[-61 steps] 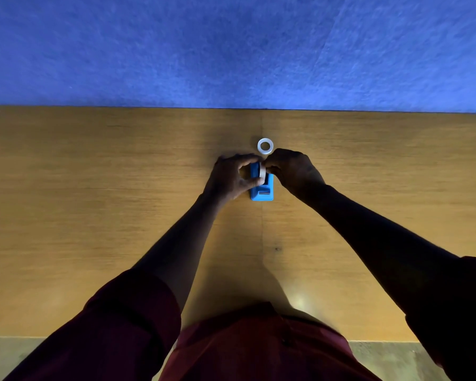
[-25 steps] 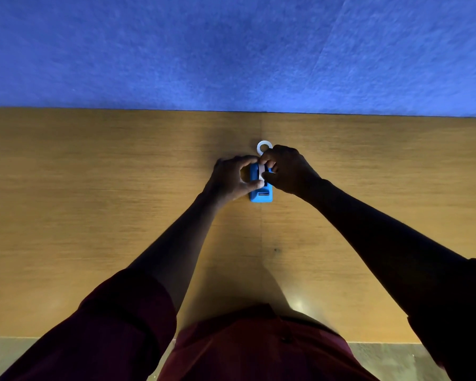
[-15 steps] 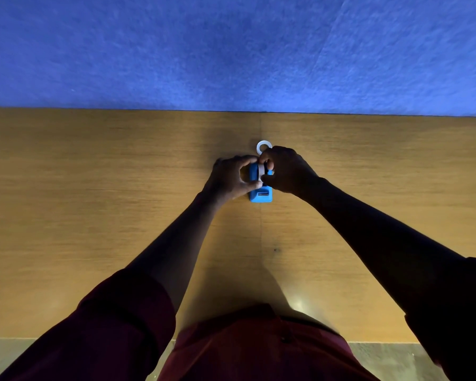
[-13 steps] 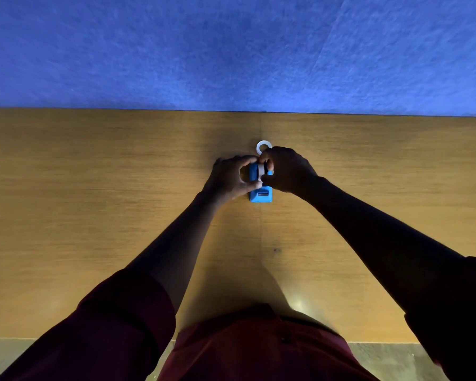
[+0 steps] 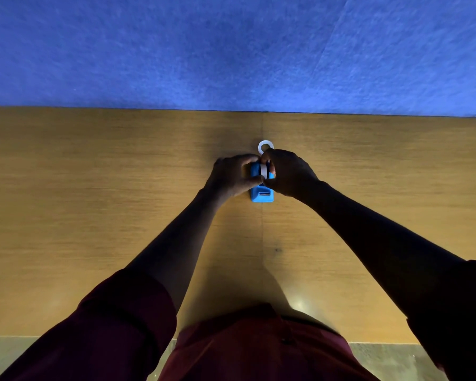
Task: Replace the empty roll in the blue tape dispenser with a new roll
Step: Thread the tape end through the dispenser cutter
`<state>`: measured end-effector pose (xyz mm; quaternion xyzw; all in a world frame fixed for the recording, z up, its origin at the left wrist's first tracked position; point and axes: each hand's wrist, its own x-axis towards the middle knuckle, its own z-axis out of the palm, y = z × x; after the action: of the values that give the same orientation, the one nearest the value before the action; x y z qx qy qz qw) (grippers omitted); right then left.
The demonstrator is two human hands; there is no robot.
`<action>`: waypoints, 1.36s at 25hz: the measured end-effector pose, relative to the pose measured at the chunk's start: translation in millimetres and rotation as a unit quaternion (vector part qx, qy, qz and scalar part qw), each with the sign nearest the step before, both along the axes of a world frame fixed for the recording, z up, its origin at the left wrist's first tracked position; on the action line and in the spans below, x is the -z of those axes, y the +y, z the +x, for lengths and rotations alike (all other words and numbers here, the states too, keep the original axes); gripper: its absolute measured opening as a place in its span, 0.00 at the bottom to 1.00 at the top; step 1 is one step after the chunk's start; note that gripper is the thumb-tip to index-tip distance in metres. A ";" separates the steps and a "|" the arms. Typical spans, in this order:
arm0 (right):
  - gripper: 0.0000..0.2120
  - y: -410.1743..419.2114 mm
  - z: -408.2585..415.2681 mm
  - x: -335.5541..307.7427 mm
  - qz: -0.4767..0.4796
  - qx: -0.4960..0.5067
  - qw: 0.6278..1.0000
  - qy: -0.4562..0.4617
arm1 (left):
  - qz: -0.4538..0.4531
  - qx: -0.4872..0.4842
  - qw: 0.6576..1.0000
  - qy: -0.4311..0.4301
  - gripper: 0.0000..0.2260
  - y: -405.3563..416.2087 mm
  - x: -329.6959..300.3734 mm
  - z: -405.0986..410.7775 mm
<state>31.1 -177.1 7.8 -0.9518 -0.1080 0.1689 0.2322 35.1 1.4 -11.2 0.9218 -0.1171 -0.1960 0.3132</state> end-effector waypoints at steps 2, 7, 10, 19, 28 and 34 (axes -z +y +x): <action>0.20 -1.3 1.6 -2.9 0.022 0.000 1.000 0.017 | 0.003 -0.007 1.000 -0.006 0.26 0.4 -1.0 0.3; 0.18 -4.7 6.4 -3.8 0.027 0.006 0.999 0.035 | 0.004 -0.011 1.000 -0.026 0.27 -0.9 -2.0 -3.7; 0.19 -2.3 8.7 0.2 -0.003 -0.004 1.000 0.020 | -0.001 -0.007 1.000 -0.014 0.28 0.0 -2.2 -2.9; 0.21 -0.9 8.9 7.4 -0.009 -0.004 1.000 0.016 | 0.003 -0.011 1.000 0.002 0.27 -0.1 -1.6 3.5; 0.21 -1.7 11.9 7.8 -0.009 -0.011 1.000 0.021 | 0.007 0.000 1.000 -0.012 0.29 1.5 4.6 -0.3; 0.22 -1.4 11.8 12.8 -0.001 -0.009 1.000 0.005 | 0.010 -0.001 1.000 0.007 0.27 2.5 4.1 7.3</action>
<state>42.9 -178.5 -5.0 -0.9502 -0.1152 0.1760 0.2299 42.4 3.9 -15.3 0.9235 -0.1118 -0.2038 0.3051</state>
